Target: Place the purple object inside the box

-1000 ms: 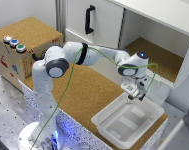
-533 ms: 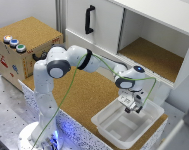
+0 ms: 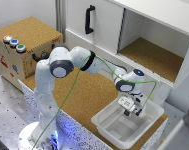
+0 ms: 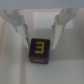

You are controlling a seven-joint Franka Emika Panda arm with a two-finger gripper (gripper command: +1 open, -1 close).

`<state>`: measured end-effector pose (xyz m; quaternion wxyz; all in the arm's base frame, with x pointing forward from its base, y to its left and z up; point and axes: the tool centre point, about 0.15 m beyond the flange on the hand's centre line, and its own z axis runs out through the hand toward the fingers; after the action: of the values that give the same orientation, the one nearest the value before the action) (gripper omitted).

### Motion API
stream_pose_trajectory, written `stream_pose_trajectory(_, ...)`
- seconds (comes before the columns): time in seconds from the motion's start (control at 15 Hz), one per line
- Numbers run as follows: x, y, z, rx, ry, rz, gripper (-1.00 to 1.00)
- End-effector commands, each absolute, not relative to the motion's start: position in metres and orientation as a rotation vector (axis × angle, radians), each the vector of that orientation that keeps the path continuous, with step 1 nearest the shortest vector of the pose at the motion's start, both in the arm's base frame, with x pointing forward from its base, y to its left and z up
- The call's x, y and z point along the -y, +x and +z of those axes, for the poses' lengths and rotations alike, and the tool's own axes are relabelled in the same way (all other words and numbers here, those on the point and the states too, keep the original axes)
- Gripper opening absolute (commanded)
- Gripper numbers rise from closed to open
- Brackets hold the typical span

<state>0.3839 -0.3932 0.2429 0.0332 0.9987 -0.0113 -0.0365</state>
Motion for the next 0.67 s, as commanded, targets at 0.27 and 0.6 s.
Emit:
stream_pose_trajectory(0.27,0.360,0.411,0.329,-0.029,3.107,0.139,1.00)
stream_pose_trajectory(0.6,0.303,0.430,0.391,-0.272,3.147,0.316,1.00)
